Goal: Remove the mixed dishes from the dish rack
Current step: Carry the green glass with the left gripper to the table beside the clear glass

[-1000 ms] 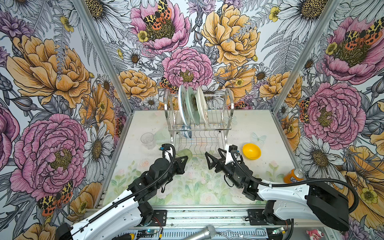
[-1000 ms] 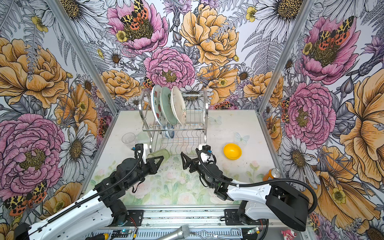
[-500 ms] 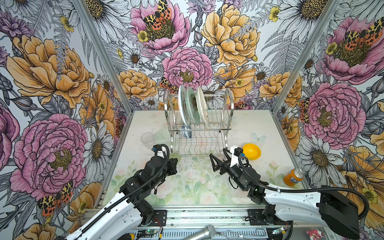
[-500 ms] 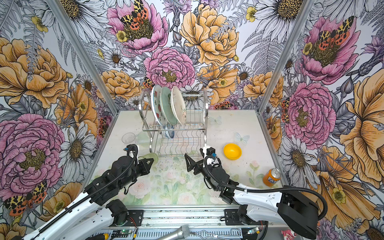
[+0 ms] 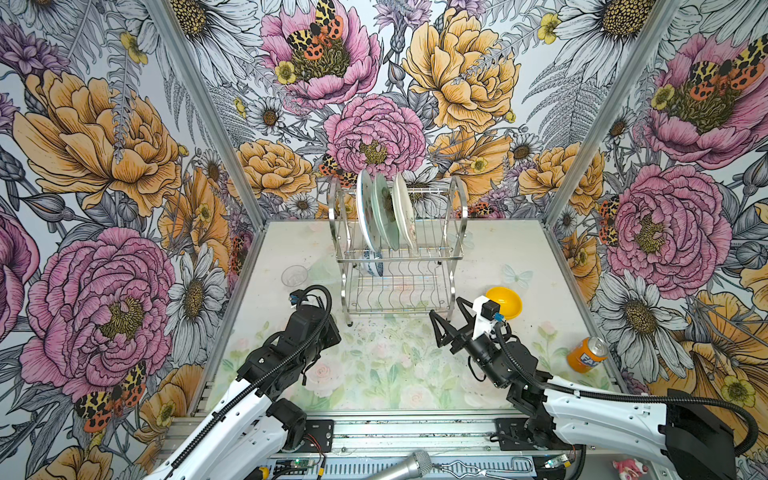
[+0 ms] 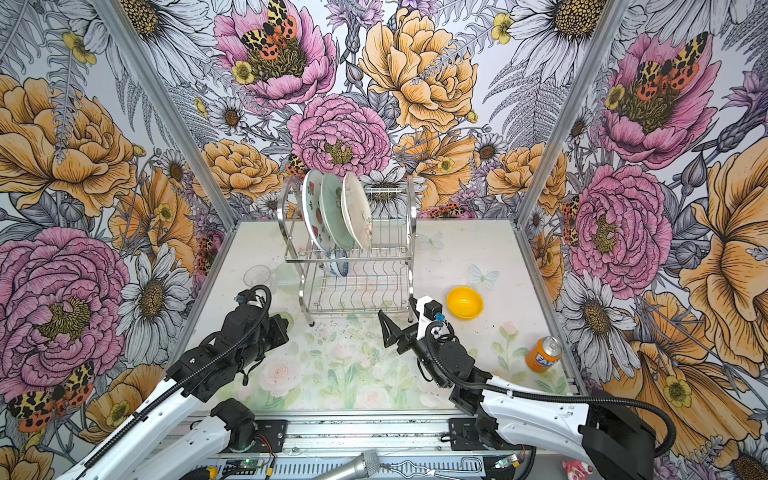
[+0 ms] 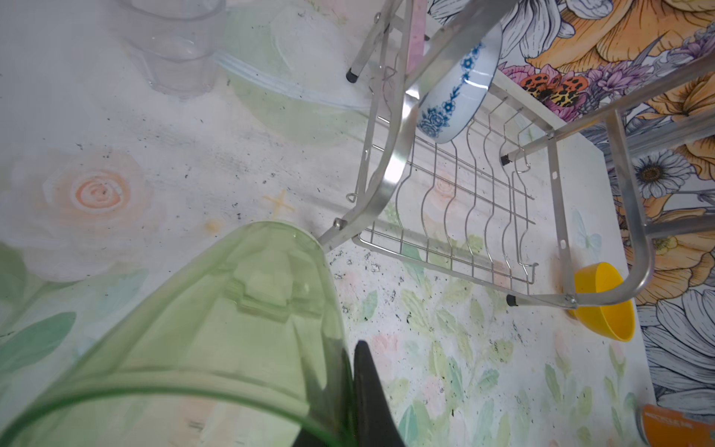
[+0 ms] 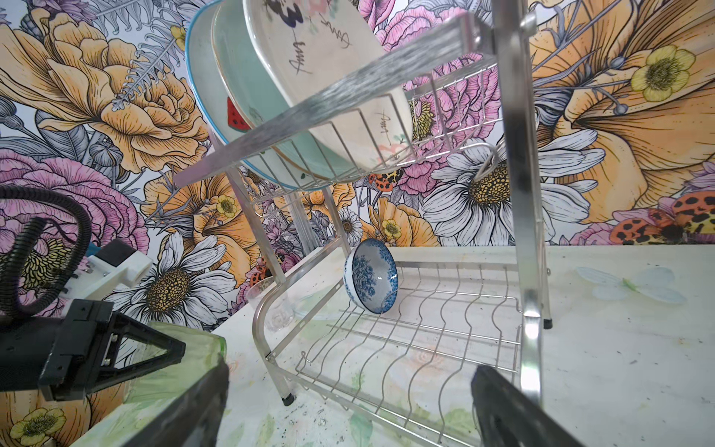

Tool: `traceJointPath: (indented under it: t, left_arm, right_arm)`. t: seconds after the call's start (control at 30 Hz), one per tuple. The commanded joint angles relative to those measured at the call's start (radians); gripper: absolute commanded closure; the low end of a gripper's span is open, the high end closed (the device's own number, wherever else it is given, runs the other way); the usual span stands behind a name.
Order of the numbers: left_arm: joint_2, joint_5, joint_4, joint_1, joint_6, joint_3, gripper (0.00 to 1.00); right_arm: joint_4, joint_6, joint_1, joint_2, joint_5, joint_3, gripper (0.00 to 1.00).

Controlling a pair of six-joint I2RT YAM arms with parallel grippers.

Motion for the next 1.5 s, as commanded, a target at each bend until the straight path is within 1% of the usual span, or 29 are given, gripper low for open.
traceJointPath:
  t: [0.0,0.13,0.27,0.33,0.5,0.7,0.87,1.13,1.47]
  left_arm:
    - [0.008,-0.025,0.002,0.072,0.044,0.032,1.00]
    - [0.056,0.019,0.066,0.164,0.081,0.030,1.00]
    - [0.165,0.139,0.182,0.272,0.111,0.038,1.00]
    - [0.226,0.166,0.214,0.301,0.123,0.062,1.00]
    - [0.383,0.175,0.234,0.308,0.172,0.141,1.00]
    - [0.518,0.190,0.235,0.317,0.191,0.200,1.00]
    - [0.578,0.192,0.234,0.340,0.218,0.242,1.00]
    - [0.690,0.226,0.234,0.372,0.257,0.316,1.00]
    - [0.840,0.263,0.234,0.391,0.284,0.416,1.00]
  right_arm:
    - [-0.013,-0.032,0.006,-0.036,-0.017,-0.018,0.01]
    - [-0.020,-0.037,0.006,-0.055,-0.014,-0.029,0.01]
    - [-0.022,-0.029,0.006,-0.073,-0.017,-0.041,0.01]
    - [-0.028,-0.022,0.005,-0.088,-0.013,-0.047,0.01]
    - [-0.050,-0.023,0.004,-0.146,0.015,-0.069,0.00]
    - [-0.076,-0.034,0.002,-0.179,0.035,-0.064,0.00]
    - [-0.092,-0.024,0.001,-0.180,0.035,-0.059,0.00]
    - [-0.121,-0.020,0.000,-0.186,0.047,-0.048,0.00]
    - [-0.163,-0.026,-0.003,-0.188,0.055,-0.027,0.01]
